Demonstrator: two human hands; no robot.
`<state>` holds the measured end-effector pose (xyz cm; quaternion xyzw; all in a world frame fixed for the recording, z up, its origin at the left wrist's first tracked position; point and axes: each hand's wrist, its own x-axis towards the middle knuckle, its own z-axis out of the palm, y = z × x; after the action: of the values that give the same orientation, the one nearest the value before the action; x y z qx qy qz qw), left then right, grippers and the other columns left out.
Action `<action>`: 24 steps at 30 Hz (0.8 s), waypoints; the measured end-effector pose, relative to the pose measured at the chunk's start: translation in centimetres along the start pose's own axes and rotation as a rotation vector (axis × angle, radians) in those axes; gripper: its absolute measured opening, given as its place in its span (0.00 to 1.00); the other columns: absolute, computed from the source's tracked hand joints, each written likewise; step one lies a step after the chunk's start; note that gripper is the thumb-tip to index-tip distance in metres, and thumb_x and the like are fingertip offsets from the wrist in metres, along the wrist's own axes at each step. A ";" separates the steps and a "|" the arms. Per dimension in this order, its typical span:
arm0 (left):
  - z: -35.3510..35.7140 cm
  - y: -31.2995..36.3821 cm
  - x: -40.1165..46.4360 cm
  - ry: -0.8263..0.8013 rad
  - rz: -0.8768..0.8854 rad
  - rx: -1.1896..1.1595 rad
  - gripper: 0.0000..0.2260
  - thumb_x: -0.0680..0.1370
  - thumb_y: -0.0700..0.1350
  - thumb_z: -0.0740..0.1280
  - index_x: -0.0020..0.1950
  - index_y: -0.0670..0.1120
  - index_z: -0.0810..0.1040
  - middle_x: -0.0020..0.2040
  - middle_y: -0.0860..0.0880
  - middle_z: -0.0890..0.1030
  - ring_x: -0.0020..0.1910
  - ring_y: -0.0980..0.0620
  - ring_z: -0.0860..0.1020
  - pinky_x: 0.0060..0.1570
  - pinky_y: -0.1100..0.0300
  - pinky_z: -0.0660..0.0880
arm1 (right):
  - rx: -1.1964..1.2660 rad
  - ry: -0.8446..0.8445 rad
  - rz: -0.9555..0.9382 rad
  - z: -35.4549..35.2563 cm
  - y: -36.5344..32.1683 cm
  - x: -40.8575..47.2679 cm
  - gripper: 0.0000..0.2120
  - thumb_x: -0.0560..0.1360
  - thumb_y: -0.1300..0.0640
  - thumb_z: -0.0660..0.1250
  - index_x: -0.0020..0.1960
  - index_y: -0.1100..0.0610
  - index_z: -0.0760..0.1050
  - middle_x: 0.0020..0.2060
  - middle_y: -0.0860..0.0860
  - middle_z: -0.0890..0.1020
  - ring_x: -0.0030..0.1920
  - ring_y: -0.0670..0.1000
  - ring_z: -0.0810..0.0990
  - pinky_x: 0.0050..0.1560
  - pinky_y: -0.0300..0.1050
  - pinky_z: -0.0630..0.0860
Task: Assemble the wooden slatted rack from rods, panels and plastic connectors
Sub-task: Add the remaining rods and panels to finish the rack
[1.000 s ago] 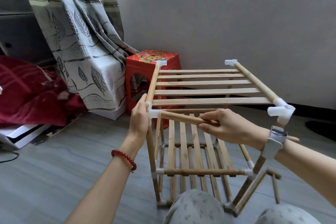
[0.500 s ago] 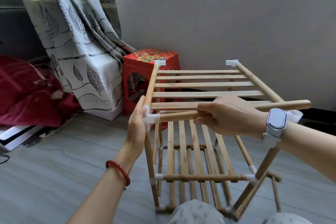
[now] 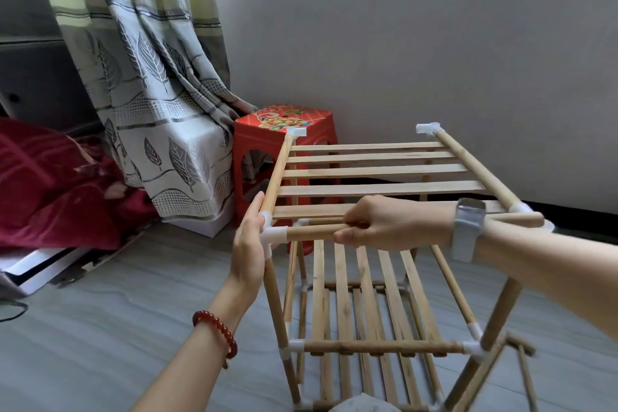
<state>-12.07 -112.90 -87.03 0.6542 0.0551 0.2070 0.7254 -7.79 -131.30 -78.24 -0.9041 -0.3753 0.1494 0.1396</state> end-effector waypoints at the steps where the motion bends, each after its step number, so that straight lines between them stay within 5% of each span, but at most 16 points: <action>1: 0.2 0.2 0.0 0.007 0.005 0.026 0.19 0.82 0.41 0.49 0.74 0.45 0.61 0.71 0.48 0.65 0.67 0.56 0.65 0.65 0.60 0.62 | -0.106 0.075 -0.019 0.4 0.0 -0.1 0.12 0.78 0.45 0.59 0.39 0.48 0.72 0.28 0.45 0.72 0.27 0.42 0.68 0.28 0.34 0.64; 6: 1.6 1.0 -0.8 0.017 0.076 0.245 0.17 0.82 0.41 0.52 0.71 0.44 0.66 0.68 0.47 0.68 0.64 0.55 0.68 0.66 0.58 0.64 | -0.482 0.390 -0.100 1.8 1.3 -2.6 0.18 0.78 0.41 0.52 0.52 0.50 0.75 0.33 0.44 0.75 0.30 0.43 0.70 0.28 0.34 0.63; 11: 2.5 2.3 -2.1 0.170 0.399 0.887 0.13 0.79 0.40 0.59 0.61 0.43 0.77 0.64 0.47 0.74 0.67 0.48 0.68 0.70 0.45 0.56 | -0.323 0.595 -0.225 0.6 4.3 -6.3 0.16 0.81 0.52 0.54 0.58 0.54 0.78 0.48 0.49 0.81 0.49 0.49 0.78 0.49 0.46 0.75; 14: 6.2 3.0 -4.2 0.059 0.690 0.998 0.13 0.77 0.43 0.59 0.58 0.43 0.79 0.58 0.47 0.79 0.64 0.46 0.73 0.68 0.41 0.56 | -0.162 0.861 -0.032 -0.8 9.6 -9.5 0.14 0.81 0.56 0.54 0.56 0.56 0.78 0.50 0.49 0.80 0.55 0.52 0.76 0.55 0.48 0.71; 17: 11.7 2.9 -5.5 -0.134 0.752 1.051 0.21 0.77 0.49 0.51 0.60 0.45 0.78 0.58 0.49 0.80 0.63 0.50 0.74 0.69 0.39 0.56 | 0.270 0.679 0.232 -1.4 14.0 -12.1 0.21 0.82 0.52 0.46 0.55 0.55 0.77 0.55 0.49 0.77 0.59 0.50 0.73 0.55 0.39 0.64; 19: 14.4 2.5 -5.8 -0.148 0.806 1.058 0.20 0.78 0.50 0.50 0.51 0.48 0.82 0.48 0.52 0.83 0.53 0.53 0.79 0.68 0.45 0.53 | 0.537 0.631 0.233 -0.4 15.6 -12.8 0.24 0.82 0.51 0.44 0.51 0.55 0.78 0.56 0.49 0.77 0.60 0.49 0.73 0.56 0.34 0.65; 21: 16.0 1.6 -5.3 -0.087 0.912 1.004 0.18 0.78 0.50 0.54 0.37 0.50 0.81 0.35 0.55 0.82 0.41 0.55 0.79 0.63 0.51 0.56 | 0.593 0.707 0.223 0.7 16.3 -13.2 0.22 0.82 0.53 0.45 0.47 0.55 0.77 0.54 0.50 0.78 0.60 0.52 0.75 0.51 0.31 0.69; 24: 14.9 0.3 -4.1 -0.016 0.971 1.034 0.18 0.77 0.51 0.58 0.31 0.50 0.80 0.29 0.57 0.79 0.36 0.56 0.77 0.57 0.52 0.59 | 0.577 0.742 0.149 1.8 15.8 -13.1 0.20 0.81 0.48 0.46 0.46 0.50 0.76 0.53 0.52 0.79 0.57 0.53 0.76 0.50 0.35 0.74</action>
<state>-10.62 -128.22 -85.42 0.8670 -0.1569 0.4492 0.1480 -7.25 -151.26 -83.52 -0.8452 -0.1774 -0.0758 0.4984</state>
